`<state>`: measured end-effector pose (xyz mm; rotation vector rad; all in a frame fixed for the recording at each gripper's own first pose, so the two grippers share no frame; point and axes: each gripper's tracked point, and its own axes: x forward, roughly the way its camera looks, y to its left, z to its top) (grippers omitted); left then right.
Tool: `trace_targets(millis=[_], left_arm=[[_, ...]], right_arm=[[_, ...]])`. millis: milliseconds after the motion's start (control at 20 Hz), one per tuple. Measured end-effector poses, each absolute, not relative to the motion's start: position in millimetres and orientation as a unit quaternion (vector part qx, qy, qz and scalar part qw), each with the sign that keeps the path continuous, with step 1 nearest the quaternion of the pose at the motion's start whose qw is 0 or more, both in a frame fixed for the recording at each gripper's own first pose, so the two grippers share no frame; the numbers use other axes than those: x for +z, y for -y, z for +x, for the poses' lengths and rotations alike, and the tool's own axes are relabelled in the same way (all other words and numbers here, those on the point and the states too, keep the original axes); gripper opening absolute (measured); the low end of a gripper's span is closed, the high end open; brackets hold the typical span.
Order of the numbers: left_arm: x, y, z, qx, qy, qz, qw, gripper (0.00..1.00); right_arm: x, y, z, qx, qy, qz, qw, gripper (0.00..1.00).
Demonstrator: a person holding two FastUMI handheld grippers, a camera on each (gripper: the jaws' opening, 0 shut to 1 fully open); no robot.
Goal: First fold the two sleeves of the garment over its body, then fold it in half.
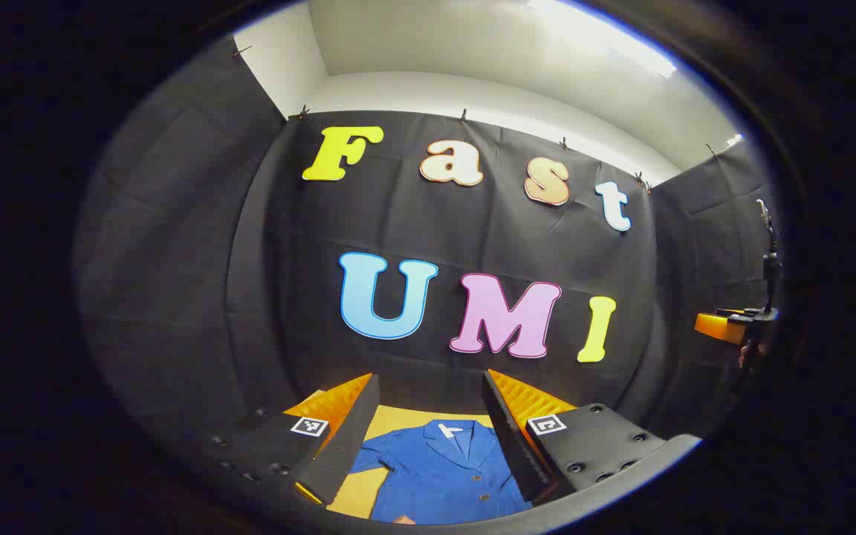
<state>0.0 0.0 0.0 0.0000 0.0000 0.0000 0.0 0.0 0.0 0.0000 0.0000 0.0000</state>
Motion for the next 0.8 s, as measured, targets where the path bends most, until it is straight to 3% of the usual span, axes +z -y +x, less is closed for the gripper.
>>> trace_targets(millis=[500,550,600,800], left_arm=[[2,-2,-4,-0.008,-0.018,-0.022,1.000,0.80],[4,-2,-5,-0.008,-0.019,-0.028,0.999,0.80],[5,0,-7,-0.009,-0.018,-0.032,0.999,0.80],[3,-10,-12,0.000,-0.020,-0.013,1.000,0.80]], right_arm=[[-26,-16,6,0.002,-0.041,0.037,0.998,0.96],[-28,-20,6,0.006,-0.044,0.038,0.998,1.00],[-31,-23,5,0.008,-0.046,0.037,0.998,0.96],[-32,-35,5,0.019,-0.043,0.025,0.999,0.95]])
